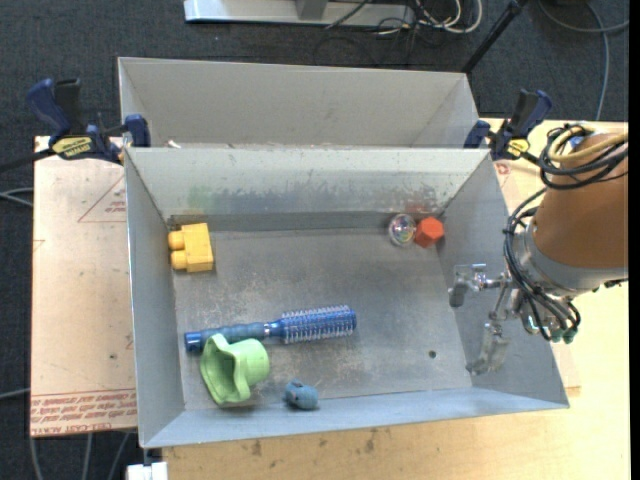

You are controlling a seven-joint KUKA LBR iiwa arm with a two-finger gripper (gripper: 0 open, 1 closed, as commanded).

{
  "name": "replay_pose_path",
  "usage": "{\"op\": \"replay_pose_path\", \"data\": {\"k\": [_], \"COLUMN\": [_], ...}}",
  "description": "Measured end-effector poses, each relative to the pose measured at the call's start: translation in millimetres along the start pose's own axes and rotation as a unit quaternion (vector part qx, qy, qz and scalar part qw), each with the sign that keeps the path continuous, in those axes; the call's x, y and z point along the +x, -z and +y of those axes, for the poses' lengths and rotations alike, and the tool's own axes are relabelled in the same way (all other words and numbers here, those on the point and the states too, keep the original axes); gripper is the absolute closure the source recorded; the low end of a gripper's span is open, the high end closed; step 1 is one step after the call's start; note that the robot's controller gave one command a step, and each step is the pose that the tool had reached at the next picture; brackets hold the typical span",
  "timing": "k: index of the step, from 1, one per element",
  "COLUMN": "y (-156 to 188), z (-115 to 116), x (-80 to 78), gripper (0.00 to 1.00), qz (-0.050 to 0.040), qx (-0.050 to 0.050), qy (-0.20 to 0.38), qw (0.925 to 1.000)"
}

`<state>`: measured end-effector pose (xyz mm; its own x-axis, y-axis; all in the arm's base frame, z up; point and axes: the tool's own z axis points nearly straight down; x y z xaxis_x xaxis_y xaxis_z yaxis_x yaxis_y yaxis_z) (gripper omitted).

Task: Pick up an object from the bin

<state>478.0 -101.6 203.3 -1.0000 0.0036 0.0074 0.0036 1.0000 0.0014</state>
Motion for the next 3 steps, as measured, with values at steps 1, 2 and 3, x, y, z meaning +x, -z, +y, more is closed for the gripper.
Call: {"op": "replay_pose_path", "data": {"k": [1, 2, 3], "y": [-67, -61, -135], "z": [59, 150, 149], "x": [-14.5, -31.8, -64.3], "gripper": [0.0, 0.0, 0.0], "qz": [-0.0014, -0.0051, -0.0031], "qx": [-0.001, -0.002, 0.0], "qy": [0.061, -0.036, 0.095], "qw": [0.9981, 0.9993, 0.9955]}}
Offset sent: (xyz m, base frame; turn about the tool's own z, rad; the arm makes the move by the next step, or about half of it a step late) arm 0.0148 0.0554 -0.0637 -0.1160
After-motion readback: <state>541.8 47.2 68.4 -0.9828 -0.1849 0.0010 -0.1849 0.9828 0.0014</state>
